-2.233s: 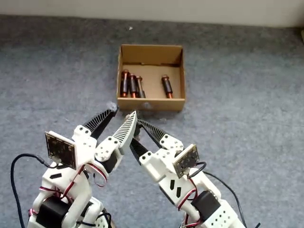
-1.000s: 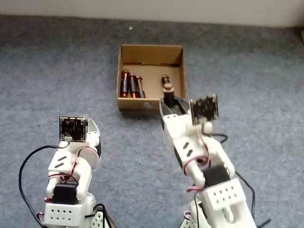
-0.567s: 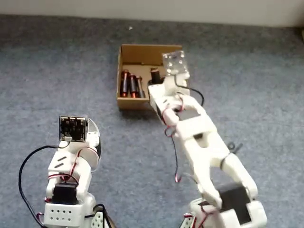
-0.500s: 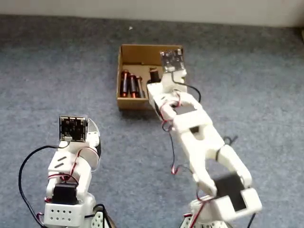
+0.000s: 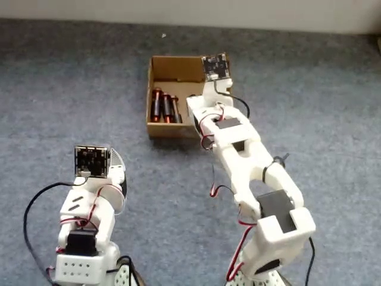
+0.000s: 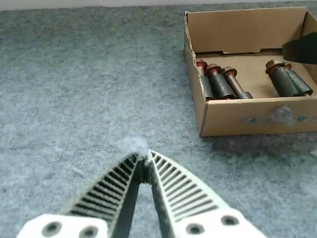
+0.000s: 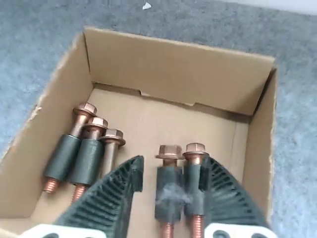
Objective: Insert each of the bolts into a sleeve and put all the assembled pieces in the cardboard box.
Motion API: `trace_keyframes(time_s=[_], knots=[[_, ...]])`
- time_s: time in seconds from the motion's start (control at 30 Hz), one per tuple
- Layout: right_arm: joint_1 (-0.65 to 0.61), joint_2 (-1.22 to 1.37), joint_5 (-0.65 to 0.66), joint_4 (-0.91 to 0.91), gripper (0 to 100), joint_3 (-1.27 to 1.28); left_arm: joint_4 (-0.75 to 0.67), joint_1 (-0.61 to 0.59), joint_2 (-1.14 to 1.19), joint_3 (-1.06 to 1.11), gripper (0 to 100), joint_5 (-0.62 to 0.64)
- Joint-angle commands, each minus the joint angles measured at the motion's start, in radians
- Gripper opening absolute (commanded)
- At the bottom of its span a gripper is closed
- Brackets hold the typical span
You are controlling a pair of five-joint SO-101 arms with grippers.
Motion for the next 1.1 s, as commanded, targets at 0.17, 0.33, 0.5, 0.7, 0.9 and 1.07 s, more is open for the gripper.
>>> trace_keyframes(time_s=[0.17,0.33,0.5,0.7,0.9,1.07], knots=[[0.005,-0.145,-0.005,0.209,17.3,-0.042,0.000,-0.007,-0.004,0.019,2,-0.006],[0.005,-0.321,-0.005,0.337,13.2,0.024,0.000,-0.007,-0.004,0.019,2,-0.006],[-0.013,-0.512,-0.002,0.346,0.4,0.166,0.000,-0.007,-0.004,0.019,2,-0.006],[-0.053,-0.757,-0.002,0.346,1.2,0.397,0.000,-0.007,-0.004,0.019,2,-0.006],[-0.061,-1.023,-0.002,0.346,1.2,0.627,0.000,-0.007,-0.004,0.019,2,-0.006],[-0.059,-1.242,-0.002,0.346,1.2,0.817,0.000,-0.007,-0.004,0.019,2,-0.006]])
